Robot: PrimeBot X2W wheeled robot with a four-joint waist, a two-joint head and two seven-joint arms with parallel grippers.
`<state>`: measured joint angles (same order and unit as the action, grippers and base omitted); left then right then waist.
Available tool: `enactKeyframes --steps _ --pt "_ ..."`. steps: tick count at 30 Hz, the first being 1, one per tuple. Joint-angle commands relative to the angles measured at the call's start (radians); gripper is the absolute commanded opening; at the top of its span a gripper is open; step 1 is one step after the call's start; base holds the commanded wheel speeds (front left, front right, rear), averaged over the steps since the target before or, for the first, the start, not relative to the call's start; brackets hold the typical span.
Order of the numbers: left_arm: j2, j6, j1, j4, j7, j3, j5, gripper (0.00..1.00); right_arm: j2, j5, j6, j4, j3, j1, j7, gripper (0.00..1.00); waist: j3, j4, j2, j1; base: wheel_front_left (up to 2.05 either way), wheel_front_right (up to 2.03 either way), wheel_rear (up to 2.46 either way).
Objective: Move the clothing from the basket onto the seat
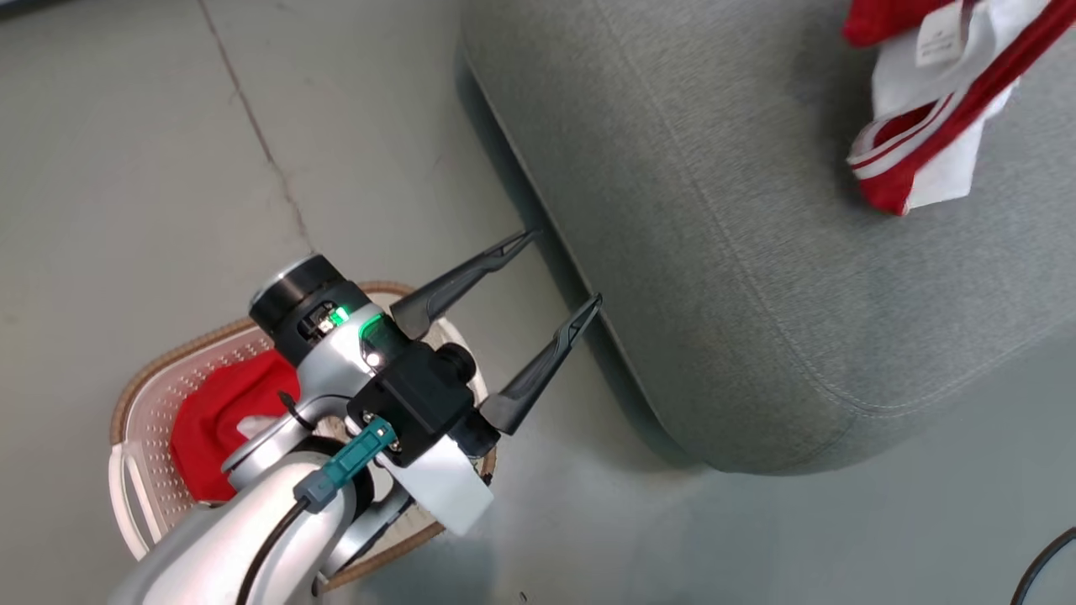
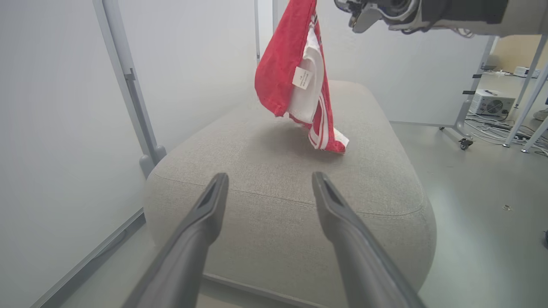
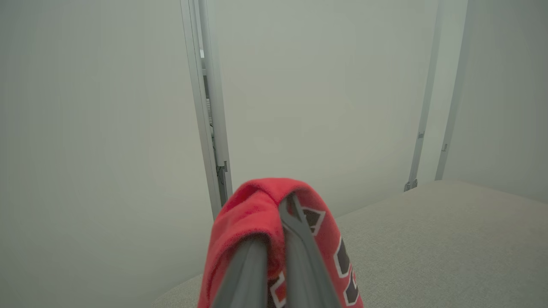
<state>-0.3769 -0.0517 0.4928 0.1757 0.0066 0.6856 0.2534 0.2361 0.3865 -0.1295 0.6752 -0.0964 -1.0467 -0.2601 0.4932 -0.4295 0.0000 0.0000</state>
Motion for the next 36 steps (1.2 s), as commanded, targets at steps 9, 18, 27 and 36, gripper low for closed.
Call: enactKeyframes --steps 9,18,27,36 --pt "-0.030 -0.009 0.052 0.031 0.026 -0.006 -0.014 1.00 -0.044 0.010 -0.002 0.177 -0.088 0.116 -0.005 0.00 0.096 0.035 0.0000 0.0000 0.00 0.00 0.00" --pt "-0.007 0.002 0.029 -0.011 -0.013 -0.001 0.012 1.00 -0.027 -0.031 -0.002 0.257 -0.142 0.170 -0.005 1.00 0.024 0.047 0.0000 0.0000 0.00 0.00 0.00" --pt "0.029 0.048 -0.048 -0.093 -0.098 -0.016 0.060 1.00 0.003 -0.052 -0.002 0.183 -0.166 0.335 -0.005 1.00 -0.121 0.093 0.0000 0.0000 0.00 0.00 0.00" --pt "0.055 0.128 -0.154 -0.144 -0.167 -0.073 0.123 1.00 -0.059 -0.097 -0.001 -0.056 -0.107 0.518 -0.005 1.00 -0.226 0.176 0.0000 0.0000 0.00 0.00 0.00"
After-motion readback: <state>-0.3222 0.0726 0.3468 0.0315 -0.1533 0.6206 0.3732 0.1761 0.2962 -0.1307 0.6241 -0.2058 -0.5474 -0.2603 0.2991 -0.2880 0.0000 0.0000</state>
